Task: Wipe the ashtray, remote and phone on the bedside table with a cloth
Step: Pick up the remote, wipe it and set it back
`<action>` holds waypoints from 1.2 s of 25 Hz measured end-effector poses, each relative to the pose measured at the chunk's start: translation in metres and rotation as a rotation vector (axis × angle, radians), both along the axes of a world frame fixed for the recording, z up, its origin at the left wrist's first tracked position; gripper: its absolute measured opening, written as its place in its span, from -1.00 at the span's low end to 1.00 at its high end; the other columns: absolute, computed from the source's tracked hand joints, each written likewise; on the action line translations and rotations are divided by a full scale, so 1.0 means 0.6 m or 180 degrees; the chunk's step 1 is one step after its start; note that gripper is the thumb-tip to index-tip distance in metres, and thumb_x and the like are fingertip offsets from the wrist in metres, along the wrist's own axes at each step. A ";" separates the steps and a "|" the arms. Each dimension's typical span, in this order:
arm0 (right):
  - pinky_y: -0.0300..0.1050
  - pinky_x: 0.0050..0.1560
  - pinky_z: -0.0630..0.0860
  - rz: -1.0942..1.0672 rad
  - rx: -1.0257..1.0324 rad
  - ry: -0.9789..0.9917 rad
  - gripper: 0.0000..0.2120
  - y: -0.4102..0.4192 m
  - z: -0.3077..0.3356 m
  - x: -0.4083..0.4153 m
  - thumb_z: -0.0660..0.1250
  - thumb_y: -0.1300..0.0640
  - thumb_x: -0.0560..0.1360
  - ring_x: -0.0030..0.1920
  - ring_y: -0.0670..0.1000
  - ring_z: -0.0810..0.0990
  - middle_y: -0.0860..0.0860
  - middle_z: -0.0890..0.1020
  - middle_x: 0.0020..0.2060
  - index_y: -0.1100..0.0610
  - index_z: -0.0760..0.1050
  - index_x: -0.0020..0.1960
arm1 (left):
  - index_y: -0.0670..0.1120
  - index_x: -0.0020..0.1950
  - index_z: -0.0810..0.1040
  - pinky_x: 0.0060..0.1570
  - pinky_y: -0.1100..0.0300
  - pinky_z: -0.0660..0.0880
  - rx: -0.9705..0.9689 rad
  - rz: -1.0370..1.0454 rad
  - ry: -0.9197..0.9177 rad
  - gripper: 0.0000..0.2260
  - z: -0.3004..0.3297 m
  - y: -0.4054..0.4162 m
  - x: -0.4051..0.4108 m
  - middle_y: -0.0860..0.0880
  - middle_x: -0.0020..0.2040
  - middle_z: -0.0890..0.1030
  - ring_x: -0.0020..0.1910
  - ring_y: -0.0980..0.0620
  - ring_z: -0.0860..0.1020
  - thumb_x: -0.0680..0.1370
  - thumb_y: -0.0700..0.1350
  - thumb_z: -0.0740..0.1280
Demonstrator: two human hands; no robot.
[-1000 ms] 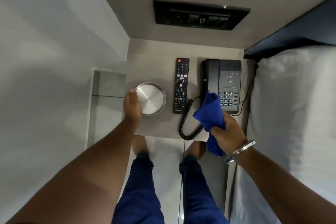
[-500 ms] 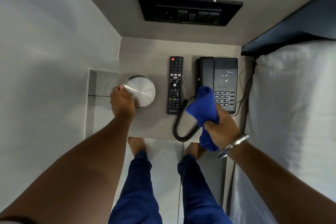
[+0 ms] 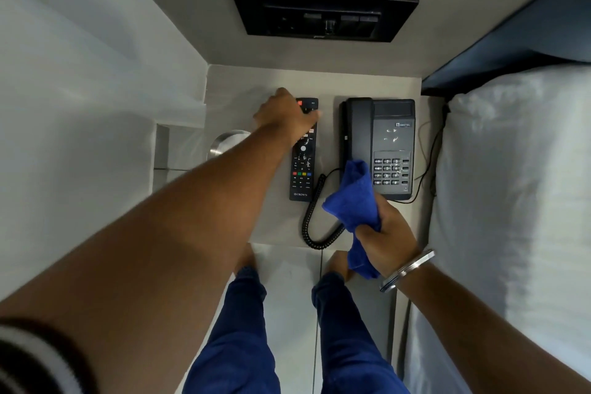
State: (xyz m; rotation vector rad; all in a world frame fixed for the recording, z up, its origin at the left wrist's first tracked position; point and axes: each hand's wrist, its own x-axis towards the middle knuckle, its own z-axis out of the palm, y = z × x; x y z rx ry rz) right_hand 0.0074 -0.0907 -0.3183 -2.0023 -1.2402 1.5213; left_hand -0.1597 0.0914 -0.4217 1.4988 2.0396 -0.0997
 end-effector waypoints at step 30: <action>0.29 0.44 0.10 0.4061 0.4563 -0.1779 -0.18 0.150 0.928 -0.236 0.27 -0.24 0.41 0.50 0.32 -0.09 0.33 0.02 0.50 0.19 0.13 0.49 | -0.08 0.07 0.54 0.48 -0.07 0.20 0.0255 0.0899 -0.6112 -0.53 1.072 -0.162 -0.225 -0.17 0.33 0.52 0.42 -0.18 0.39 0.55 0.32 0.18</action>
